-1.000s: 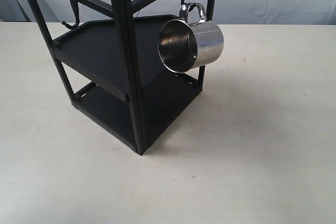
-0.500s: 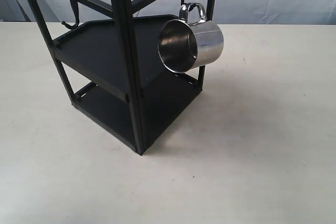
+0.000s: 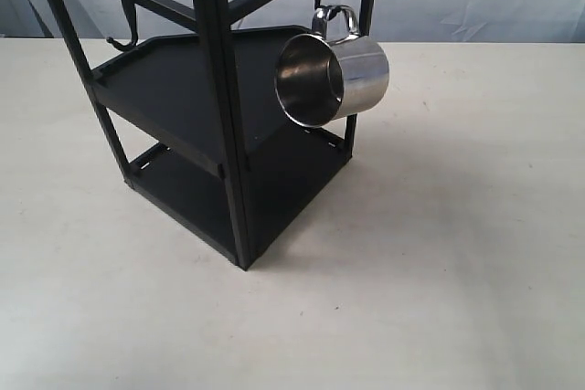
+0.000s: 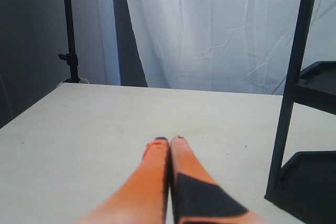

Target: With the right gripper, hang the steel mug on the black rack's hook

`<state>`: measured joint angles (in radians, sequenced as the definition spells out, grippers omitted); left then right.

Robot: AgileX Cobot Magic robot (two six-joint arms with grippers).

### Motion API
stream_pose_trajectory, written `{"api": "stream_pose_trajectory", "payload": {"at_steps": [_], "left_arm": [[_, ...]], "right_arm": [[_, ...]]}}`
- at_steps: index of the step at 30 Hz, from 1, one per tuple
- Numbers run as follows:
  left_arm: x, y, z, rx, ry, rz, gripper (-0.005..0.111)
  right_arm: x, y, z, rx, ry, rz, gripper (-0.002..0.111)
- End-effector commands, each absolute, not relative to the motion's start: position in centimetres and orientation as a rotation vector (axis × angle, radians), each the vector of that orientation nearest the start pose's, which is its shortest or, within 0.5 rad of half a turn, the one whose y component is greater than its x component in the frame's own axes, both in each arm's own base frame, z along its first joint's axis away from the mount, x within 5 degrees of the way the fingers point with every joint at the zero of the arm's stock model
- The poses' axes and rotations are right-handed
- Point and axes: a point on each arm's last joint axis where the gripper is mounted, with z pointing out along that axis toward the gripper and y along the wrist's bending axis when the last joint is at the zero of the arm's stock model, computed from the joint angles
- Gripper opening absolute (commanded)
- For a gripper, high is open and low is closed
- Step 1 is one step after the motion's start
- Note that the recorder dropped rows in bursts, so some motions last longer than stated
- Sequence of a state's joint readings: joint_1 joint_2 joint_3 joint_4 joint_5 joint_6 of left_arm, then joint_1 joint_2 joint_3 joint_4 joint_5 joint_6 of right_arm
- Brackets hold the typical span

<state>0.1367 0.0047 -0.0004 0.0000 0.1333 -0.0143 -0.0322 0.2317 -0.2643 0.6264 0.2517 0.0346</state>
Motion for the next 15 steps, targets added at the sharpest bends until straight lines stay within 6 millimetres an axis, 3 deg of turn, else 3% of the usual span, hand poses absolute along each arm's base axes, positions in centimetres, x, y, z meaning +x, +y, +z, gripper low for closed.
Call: {"api": "stream_pose_trajectory", "payload": {"at_steps": [1, 6, 15], "left_arm": [[5.6, 0.7, 20.2, -0.121, 1.607, 0.08, 0.002], [5.6, 0.7, 20.2, -0.121, 1.607, 0.08, 0.002], [5.6, 0.7, 20.2, -0.121, 1.607, 0.08, 0.002]], "right_arm": [[6.7, 0.2, 25.8, 0.341, 1.666, 0.319, 0.035], [5.3, -0.5, 24.4, 0.353, 1.5, 0.255, 0.035], [5.2, -1.4, 21.8, 0.491, 1.5, 0.101, 0.035]]}}
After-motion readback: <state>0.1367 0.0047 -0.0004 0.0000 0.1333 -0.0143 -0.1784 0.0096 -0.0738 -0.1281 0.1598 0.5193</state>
